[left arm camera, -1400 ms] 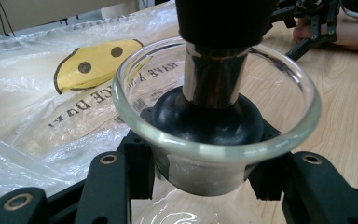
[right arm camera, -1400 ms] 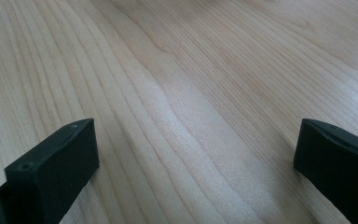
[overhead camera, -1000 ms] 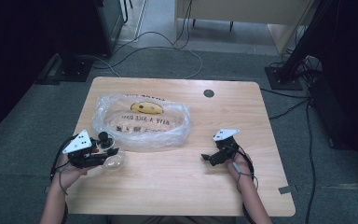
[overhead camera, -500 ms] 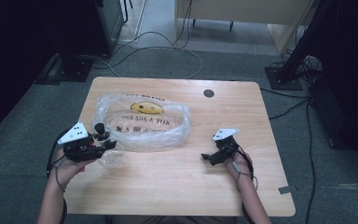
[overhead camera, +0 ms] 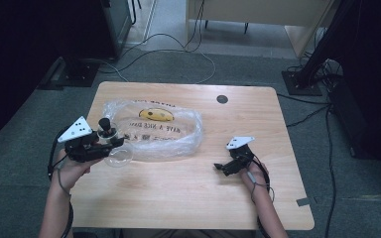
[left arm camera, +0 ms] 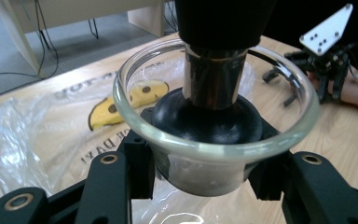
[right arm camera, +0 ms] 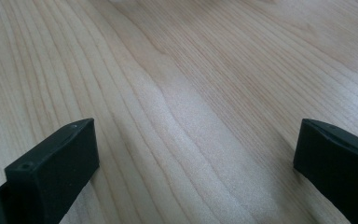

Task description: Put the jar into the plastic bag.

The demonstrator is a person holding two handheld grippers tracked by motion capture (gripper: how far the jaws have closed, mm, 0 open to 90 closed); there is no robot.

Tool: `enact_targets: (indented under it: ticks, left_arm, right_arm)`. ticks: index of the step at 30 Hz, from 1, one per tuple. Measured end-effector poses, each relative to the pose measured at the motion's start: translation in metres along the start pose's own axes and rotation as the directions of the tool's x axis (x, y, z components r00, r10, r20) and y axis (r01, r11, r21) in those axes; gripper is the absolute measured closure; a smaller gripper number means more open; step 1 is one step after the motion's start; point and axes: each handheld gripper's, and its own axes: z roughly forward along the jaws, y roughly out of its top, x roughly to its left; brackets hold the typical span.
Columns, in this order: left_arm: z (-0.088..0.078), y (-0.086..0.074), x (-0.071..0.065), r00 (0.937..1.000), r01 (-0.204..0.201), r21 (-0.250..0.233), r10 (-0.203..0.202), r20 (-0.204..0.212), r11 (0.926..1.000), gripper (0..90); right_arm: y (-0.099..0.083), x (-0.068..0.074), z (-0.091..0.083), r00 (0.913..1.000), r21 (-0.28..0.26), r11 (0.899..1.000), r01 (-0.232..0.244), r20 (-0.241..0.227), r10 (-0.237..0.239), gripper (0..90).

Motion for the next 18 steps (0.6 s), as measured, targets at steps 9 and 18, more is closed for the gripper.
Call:
enact_targets:
  ticks: [9, 18]
  left_arm:
    - [0.004, 0.018, -0.004, 0.9997, -0.006, -0.026, 0.005, -0.023, 0.9996, 51.8]
    - [0.024, 0.027, -0.006, 0.9972, -0.012, -0.066, 0.007, -0.074, 0.9977, 51.9]
  right_arm:
    - [-0.001, 0.001, -0.001, 0.9999, -0.001, 1.000, -0.011, 0.012, 0.011, 0.0]
    - [-0.001, 0.002, -0.001, 0.9997, -0.001, 1.000, -0.018, 0.017, 0.018, 0.0]
